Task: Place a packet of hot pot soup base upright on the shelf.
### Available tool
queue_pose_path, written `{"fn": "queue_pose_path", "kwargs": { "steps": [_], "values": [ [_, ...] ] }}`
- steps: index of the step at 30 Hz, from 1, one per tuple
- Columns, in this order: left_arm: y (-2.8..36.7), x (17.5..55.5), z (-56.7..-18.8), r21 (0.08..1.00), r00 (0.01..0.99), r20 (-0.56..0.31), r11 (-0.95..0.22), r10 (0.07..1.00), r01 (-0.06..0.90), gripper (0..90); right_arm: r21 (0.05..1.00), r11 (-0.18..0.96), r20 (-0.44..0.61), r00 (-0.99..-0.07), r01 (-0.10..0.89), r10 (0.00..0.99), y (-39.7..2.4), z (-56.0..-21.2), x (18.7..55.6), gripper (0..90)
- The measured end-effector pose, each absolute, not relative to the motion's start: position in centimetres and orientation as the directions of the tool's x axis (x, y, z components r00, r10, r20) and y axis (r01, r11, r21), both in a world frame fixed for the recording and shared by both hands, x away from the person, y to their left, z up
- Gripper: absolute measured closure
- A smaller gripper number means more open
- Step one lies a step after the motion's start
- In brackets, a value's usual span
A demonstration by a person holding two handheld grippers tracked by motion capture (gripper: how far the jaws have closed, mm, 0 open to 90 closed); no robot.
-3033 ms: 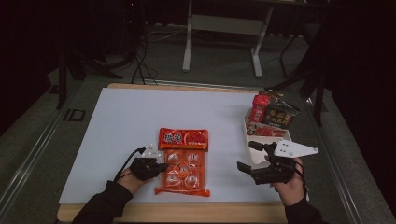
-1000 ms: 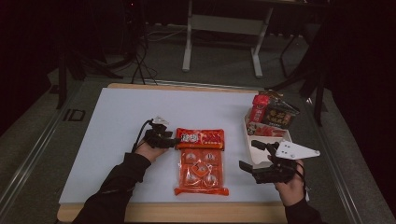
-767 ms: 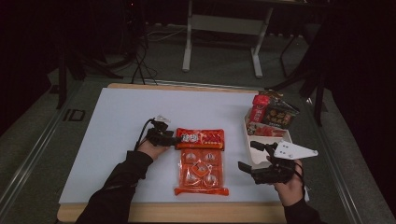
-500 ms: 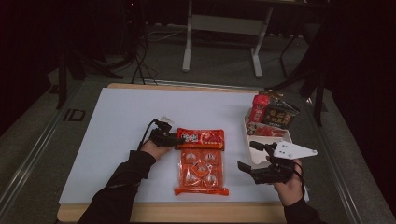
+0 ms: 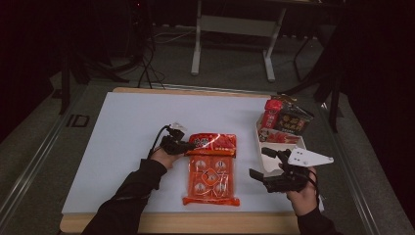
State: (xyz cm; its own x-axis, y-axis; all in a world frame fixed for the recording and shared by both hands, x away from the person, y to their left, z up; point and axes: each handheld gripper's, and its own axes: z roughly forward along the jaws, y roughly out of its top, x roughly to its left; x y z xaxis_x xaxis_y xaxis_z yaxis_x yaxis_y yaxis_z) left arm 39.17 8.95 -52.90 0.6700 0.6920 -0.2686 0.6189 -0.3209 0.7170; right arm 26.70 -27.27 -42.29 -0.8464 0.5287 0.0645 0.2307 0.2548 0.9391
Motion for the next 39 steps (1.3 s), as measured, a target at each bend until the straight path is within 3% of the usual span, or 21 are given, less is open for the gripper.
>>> {"fn": "queue_pose_path", "kwargs": {
  "steps": [7,14,39],
  "values": [
    [9.3,38.1,-51.0,0.767,0.693,-0.250,-0.299,0.676,0.568,88.9,0.961,0.215,0.020,-0.819,0.174,0.573,-28.0,-41.8,26.7,13.3],
    [9.3,37.0,-48.8,0.793,0.712,-0.236,-0.293,0.661,0.535,89.1,0.938,0.223,0.077,-0.789,0.264,0.610,-28.1,-41.9,27.1,12.3],
    [9.8,33.9,-45.0,0.862,0.787,-0.219,-0.264,0.577,0.434,89.2,0.915,0.280,0.051,-0.774,0.289,0.631,-26.3,-41.9,28.2,15.1]
  ]
}}
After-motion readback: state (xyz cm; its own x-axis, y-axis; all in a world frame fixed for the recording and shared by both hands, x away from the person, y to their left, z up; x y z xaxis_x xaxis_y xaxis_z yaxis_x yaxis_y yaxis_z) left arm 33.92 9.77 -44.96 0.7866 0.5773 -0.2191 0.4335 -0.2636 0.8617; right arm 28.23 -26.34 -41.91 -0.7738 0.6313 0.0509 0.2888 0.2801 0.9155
